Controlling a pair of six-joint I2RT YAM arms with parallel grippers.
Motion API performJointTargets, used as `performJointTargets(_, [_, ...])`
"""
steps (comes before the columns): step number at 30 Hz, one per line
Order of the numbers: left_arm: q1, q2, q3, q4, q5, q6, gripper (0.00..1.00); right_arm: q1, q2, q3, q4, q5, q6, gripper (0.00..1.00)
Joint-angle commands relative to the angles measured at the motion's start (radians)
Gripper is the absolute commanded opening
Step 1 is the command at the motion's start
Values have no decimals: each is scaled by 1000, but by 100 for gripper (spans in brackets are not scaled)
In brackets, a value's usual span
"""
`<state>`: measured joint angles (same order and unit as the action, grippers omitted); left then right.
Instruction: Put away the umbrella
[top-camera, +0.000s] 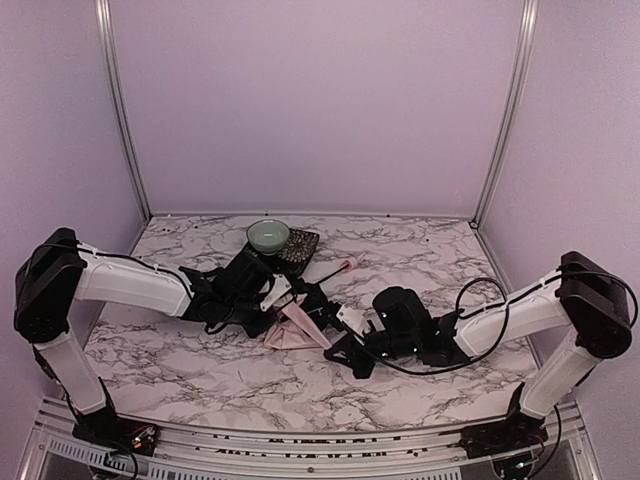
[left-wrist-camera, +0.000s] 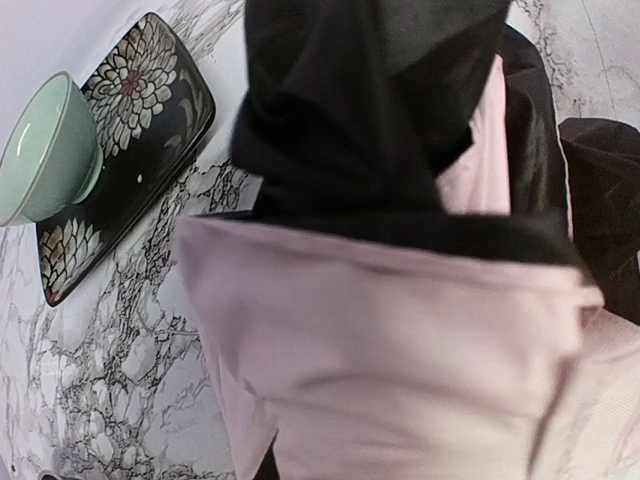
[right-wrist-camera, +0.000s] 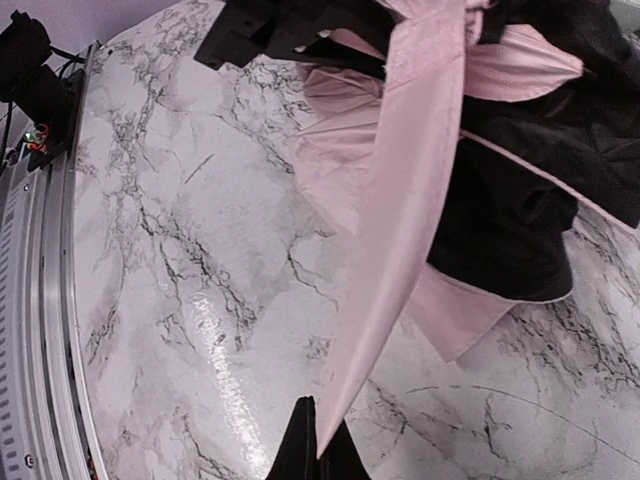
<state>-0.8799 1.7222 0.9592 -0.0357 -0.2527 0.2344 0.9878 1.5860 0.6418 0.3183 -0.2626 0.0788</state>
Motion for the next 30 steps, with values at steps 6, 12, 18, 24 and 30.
performJointTargets(6, [192, -173, 52, 81, 133, -153, 0, 130, 75, -57, 143, -140, 78, 0])
performJointTargets(12, [184, -373, 10, 254, 368, -267, 0, 93, 182, -19, 210, -124, 69, 0])
performJointTargets(18, [117, -537, -79, 281, 629, -156, 0, -55, 218, -51, 389, -158, 127, 0])
performJointTargets(24, [43, -681, -213, 402, 935, -124, 0, -137, 226, -14, 490, -218, 125, 0])
performJointTargets(30, [-101, -674, -200, 406, 1004, -57, 0, -198, 256, 58, 537, -318, 126, 0])
